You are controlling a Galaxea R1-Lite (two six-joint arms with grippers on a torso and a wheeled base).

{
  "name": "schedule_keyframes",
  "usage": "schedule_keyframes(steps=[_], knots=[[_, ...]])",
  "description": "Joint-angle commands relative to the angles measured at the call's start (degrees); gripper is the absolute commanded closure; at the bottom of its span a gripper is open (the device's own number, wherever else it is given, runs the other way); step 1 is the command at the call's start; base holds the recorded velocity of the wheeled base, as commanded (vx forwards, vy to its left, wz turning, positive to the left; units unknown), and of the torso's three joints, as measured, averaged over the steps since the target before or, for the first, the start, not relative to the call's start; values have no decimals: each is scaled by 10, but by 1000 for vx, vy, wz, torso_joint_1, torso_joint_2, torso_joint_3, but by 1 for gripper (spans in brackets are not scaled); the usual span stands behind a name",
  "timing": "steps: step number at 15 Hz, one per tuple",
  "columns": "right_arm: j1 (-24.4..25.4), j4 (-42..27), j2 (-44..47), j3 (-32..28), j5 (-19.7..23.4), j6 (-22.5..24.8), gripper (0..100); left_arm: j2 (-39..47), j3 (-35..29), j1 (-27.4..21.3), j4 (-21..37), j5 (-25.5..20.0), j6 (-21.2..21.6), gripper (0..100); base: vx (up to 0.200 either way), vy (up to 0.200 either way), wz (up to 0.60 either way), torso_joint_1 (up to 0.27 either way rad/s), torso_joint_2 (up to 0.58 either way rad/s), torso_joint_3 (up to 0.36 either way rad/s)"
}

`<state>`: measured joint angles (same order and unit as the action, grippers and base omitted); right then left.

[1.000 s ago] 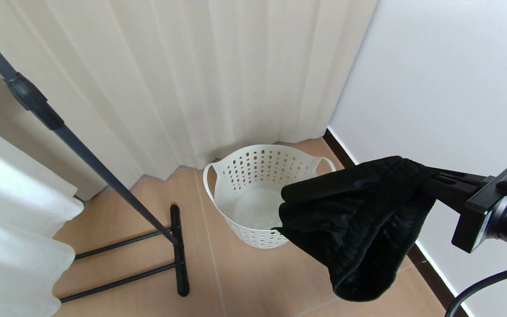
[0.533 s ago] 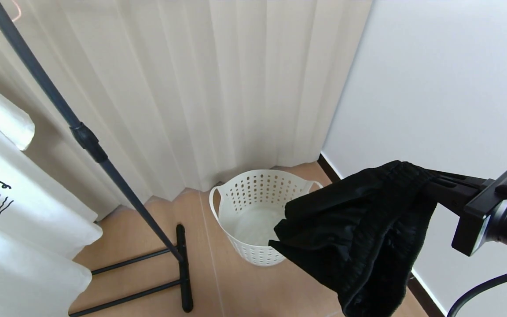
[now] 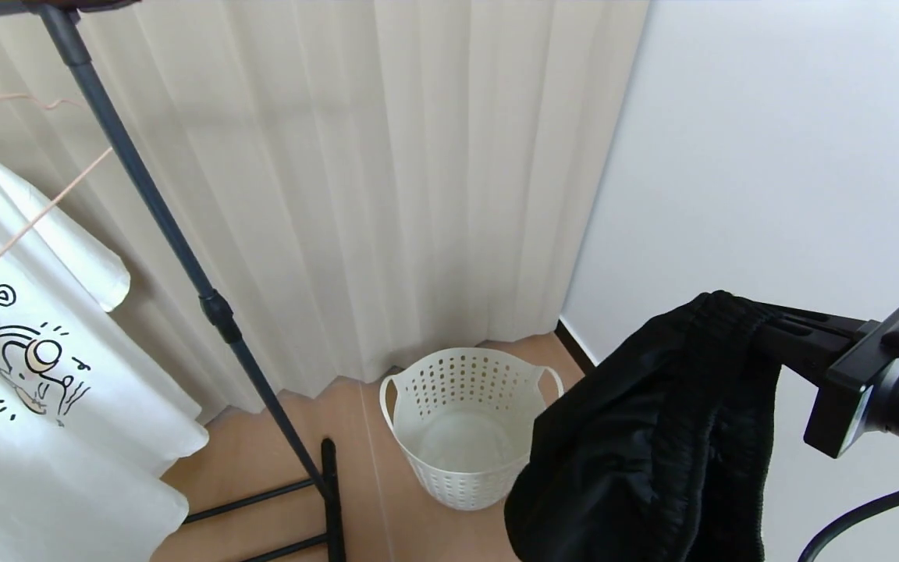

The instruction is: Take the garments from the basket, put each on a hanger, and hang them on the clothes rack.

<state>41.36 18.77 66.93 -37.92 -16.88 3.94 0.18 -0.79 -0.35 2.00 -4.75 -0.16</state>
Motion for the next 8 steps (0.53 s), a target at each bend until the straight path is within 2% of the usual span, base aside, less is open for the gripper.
schedule_keyframes(steps=[1,6,8], knots=[[0,0,1,0,0,0,100,0,0,0,0,0,0,0,0,0,0,183,-505,-124],[0,-1,2,0,0,0,100,0,0,0,0,0,0,0,0,0,0,208,-536,-126],[0,0,2,3,0,1,100,0,0,0,0,0,0,0,0,0,0,224,-557,-215]])
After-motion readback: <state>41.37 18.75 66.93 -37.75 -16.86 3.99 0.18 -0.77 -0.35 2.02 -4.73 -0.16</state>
